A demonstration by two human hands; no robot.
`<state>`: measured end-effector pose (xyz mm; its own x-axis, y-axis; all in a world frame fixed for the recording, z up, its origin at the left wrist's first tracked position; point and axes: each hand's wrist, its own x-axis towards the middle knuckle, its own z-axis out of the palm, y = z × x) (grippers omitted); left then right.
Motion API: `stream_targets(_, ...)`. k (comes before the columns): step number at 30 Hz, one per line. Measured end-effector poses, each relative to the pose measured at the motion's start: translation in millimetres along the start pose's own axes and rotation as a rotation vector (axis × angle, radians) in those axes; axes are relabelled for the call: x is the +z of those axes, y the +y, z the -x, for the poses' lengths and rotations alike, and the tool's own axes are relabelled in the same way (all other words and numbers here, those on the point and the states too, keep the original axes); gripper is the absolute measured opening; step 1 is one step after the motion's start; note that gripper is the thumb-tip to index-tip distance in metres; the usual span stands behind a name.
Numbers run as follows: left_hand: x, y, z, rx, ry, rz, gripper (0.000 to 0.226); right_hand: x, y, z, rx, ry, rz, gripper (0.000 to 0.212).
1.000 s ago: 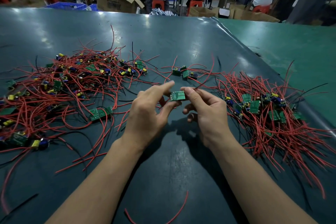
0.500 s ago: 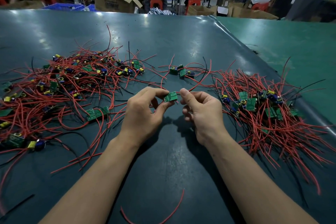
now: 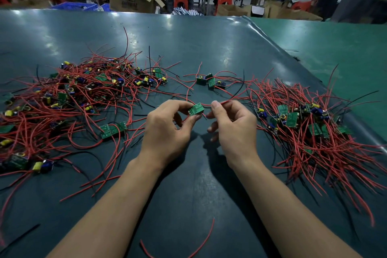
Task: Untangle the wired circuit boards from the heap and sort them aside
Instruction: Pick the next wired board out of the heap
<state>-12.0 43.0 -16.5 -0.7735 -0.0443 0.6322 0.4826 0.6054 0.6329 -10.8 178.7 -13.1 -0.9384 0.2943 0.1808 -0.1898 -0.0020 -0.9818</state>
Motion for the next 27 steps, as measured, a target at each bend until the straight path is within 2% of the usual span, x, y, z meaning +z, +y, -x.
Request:
stream_targets(4,-0.2,2.5,1.0,0.083,-0.091,0.018,0.02,-3.1,-1.9,-6.7,0.105,0.128,-0.141,0.029)
stream_targets(11,-3.7,2.3,1.5,0.134,-0.15,0.05,0.019,-7.9,-3.3,-12.4,0.019,0.227,-0.166,0.018)
stream_targets(14,-3.2,2.3,2.1,0.14,-0.167,0.046,0.019,-10.9,-4.1,-13.7,0.012,0.201,-0.213,0.01)
stream_targets(18,-3.3,2.2,1.5,0.13,-0.156,0.048,0.018,-13.8,-4.6,-14.5,0.034,0.19,-0.262,0.016)
stream_targets(27,-3.9,4.0,1.4,0.134,-0.174,0.049,0.017,-19.2,-1.5,-23.2,0.052,0.227,-0.273,0.013)
